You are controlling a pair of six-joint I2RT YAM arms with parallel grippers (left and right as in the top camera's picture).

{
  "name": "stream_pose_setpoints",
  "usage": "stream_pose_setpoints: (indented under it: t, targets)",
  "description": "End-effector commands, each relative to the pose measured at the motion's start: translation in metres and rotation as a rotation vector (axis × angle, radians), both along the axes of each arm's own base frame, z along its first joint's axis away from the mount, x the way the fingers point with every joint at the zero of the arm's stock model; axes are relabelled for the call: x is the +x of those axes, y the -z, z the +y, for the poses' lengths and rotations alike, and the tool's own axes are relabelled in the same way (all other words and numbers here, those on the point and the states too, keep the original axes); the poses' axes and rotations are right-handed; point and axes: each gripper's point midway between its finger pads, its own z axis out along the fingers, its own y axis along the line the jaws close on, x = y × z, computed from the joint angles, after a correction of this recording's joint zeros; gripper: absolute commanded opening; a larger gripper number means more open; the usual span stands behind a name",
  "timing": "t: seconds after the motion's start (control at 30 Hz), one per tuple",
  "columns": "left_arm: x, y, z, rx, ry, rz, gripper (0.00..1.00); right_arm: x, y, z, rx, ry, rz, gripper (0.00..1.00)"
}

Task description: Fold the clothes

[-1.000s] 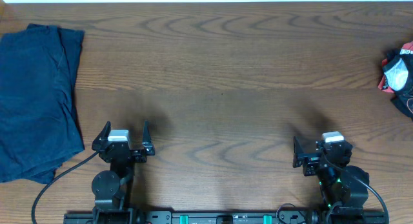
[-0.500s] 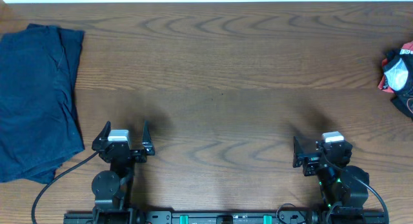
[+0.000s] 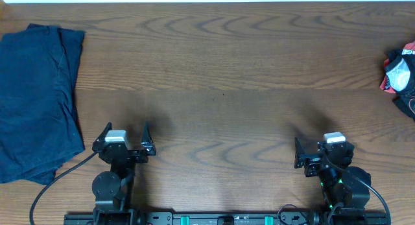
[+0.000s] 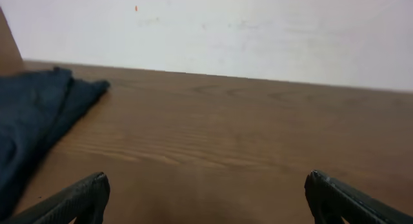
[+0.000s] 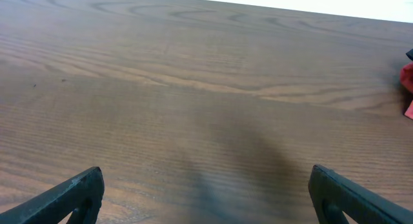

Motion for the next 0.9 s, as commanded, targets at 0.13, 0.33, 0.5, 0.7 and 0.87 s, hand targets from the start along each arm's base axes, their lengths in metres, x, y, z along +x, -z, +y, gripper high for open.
stream_pose_setpoints:
  t: [0.13, 0.33, 0.5, 0.7, 0.87]
  targets:
    - [0.0, 0.005, -0.003, -0.24, -0.008, 0.017, 0.98, 0.0, 0.0, -0.003, 0.008, 0.018, -0.003, 0.99]
    - [-0.008, 0.001, -0.009, -0.219, 0.015, 0.11, 0.98, 0.0, 0.0, -0.003, 0.008, 0.018, -0.003, 0.99]
    - [-0.008, -0.02, -0.005, -0.1, 0.008, 0.198, 0.98, 0.0, 0.0, -0.003, 0.008, 0.018, -0.003, 0.99]
    - [0.013, -0.063, -0.005, -0.07, 0.004, 0.324, 0.98, 0.0, 0.0, -0.003, 0.008, 0.018, -0.003, 0.99]
    - [0.034, -0.083, -0.007, -0.075, 0.008, 0.524, 0.98, 0.0, 0.0, -0.003, 0.008, 0.018, -0.003, 0.99]
